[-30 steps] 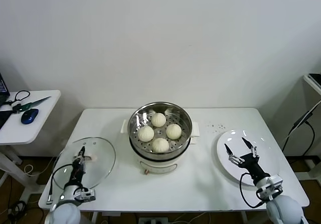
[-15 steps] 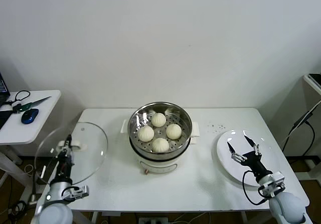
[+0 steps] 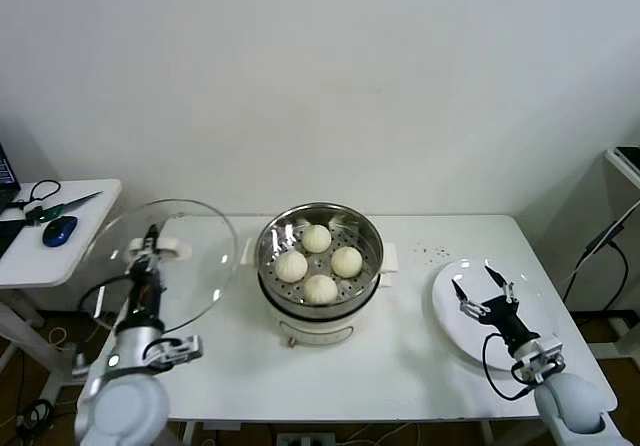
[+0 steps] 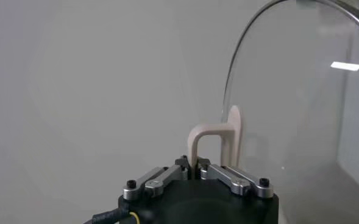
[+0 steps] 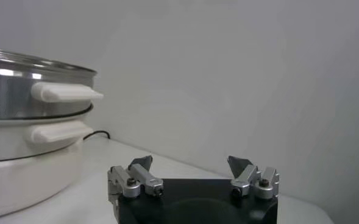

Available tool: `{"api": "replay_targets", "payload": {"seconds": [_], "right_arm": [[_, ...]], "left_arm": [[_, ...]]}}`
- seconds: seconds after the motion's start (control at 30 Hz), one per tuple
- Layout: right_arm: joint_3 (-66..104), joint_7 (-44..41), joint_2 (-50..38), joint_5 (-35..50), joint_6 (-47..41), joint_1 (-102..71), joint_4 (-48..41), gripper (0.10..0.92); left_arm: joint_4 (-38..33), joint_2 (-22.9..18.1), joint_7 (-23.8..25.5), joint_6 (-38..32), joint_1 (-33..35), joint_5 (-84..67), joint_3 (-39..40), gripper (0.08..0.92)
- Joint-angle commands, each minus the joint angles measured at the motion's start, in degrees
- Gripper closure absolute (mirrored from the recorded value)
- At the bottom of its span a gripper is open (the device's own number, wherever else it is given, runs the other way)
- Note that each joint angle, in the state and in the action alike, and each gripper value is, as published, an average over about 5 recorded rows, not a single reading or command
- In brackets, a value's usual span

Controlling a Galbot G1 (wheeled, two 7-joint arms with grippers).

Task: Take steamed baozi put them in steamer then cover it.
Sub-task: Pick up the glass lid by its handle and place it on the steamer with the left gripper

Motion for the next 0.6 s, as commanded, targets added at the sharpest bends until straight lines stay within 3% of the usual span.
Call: {"api": "replay_targets", "payload": {"seconds": [0.03, 0.27, 0.6], "right_arm": [[0.0, -0.2, -0.2, -0.4, 0.3, 1.6, -2.2, 0.203], [0.6, -0.4, -0.4, -0.6, 0.7, 1.3, -2.8, 0.203], [2.5, -0.9, -0.4, -0.7, 1.5, -0.1, -2.9, 0.203]], "left_arm": [[0.9, -0.3, 17.6, 10.8, -20.4, 10.2, 25.5, 0.854], [8.4, -11.1, 19.7, 12.2, -27.4, 14.4, 33.5, 0.854], [18.2, -23.0, 17.9, 12.2, -29.6, 17.0, 33.7, 0.854]]}}
